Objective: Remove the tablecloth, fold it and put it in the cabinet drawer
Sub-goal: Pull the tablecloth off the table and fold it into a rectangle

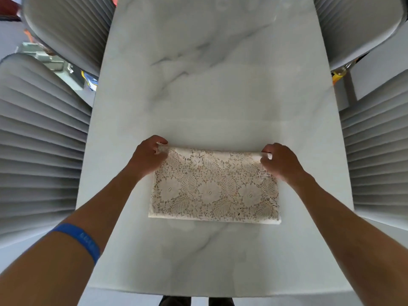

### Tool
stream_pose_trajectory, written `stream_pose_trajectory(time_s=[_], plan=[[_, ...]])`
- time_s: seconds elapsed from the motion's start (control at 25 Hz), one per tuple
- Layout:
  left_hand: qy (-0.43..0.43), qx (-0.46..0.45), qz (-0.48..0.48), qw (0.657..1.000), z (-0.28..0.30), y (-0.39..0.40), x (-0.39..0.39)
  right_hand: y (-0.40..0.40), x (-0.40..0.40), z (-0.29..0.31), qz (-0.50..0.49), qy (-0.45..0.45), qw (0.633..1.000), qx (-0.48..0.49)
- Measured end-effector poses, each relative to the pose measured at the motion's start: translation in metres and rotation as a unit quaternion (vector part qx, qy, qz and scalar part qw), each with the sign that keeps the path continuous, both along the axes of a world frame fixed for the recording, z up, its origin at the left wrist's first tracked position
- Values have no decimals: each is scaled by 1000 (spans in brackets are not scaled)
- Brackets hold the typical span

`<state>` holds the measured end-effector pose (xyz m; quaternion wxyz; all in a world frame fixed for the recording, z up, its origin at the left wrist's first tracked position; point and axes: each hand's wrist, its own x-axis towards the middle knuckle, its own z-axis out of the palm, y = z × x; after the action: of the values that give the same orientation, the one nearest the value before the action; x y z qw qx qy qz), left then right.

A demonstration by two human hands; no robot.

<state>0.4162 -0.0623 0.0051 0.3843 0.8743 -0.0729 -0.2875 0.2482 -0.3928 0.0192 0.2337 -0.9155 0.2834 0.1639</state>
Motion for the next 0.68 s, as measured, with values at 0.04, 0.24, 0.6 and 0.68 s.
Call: stream_pose_trajectory(time_s=[0.04, 0.24, 0.6, 0.68], plan=[[-2, -11, 0, 1000, -2, 2, 0, -1, -2, -4, -6, -20, 1000, -3], [-24, -15, -12, 1000, -3, 3, 3, -7, 0, -13, 41, -43, 997, -43], [72, 71, 192, 976, 7, 0, -72, 118, -66, 3, 42, -58, 992, -105], [161, 29, 250, 954, 14, -2, -69, 151, -82, -1, -18, -9, 1000, -18]])
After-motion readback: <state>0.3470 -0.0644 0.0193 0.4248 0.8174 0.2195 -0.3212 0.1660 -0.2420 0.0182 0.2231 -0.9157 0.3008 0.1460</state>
